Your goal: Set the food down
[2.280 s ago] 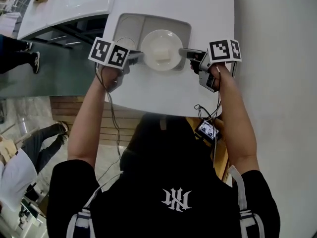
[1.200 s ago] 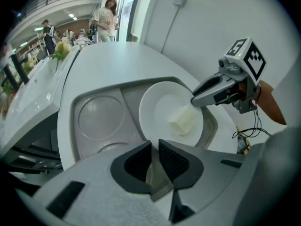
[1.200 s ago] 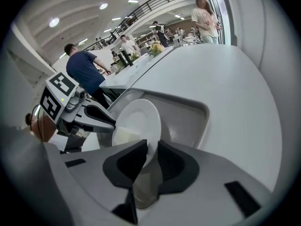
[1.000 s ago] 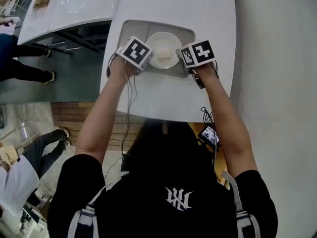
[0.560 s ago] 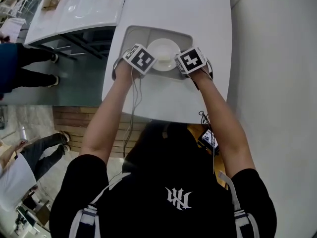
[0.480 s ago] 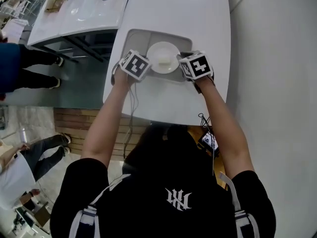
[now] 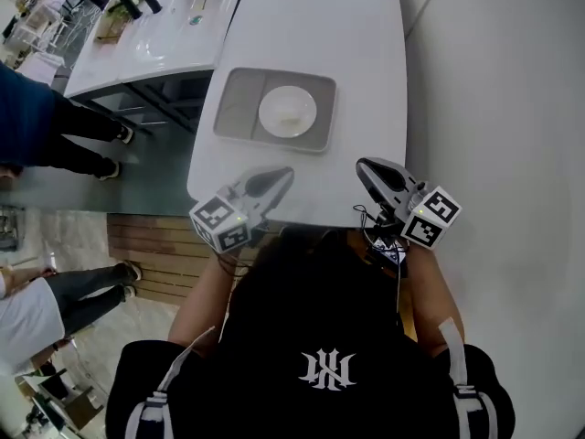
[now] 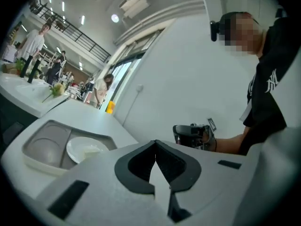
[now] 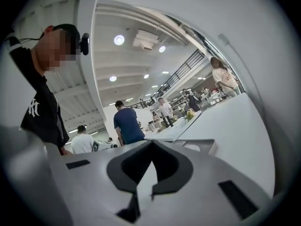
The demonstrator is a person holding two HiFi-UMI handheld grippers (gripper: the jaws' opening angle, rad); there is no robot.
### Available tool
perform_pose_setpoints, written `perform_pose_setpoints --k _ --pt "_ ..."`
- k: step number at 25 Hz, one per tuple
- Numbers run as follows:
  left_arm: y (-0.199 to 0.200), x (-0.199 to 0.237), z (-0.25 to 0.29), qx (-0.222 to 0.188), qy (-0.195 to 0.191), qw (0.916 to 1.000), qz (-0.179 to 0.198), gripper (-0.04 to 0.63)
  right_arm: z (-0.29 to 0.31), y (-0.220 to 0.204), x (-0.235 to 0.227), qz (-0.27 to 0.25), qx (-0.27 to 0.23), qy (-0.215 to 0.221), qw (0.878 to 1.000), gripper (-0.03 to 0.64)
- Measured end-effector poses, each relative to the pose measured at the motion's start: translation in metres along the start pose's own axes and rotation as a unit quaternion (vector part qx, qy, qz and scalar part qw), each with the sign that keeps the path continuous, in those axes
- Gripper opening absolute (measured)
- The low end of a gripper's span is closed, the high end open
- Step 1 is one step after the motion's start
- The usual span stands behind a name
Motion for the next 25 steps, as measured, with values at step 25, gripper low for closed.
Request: perform_pose_setpoints --k 25 --pt "-0.039 -0.065 0.056 0.039 -0.007 0.9985 -0.037 0.006 -0.072 -0.043 0.001 -0.051 0.029 0.055 0.997 0.005"
Point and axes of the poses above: the fingertips, and each gripper's own axes: z forward along the fingers, x to its left, y out of its top, the point moved 8 cm from there along -z, backward along the fingers, and after that the axes turned 10 degrees about x, right-handed, at the moved point
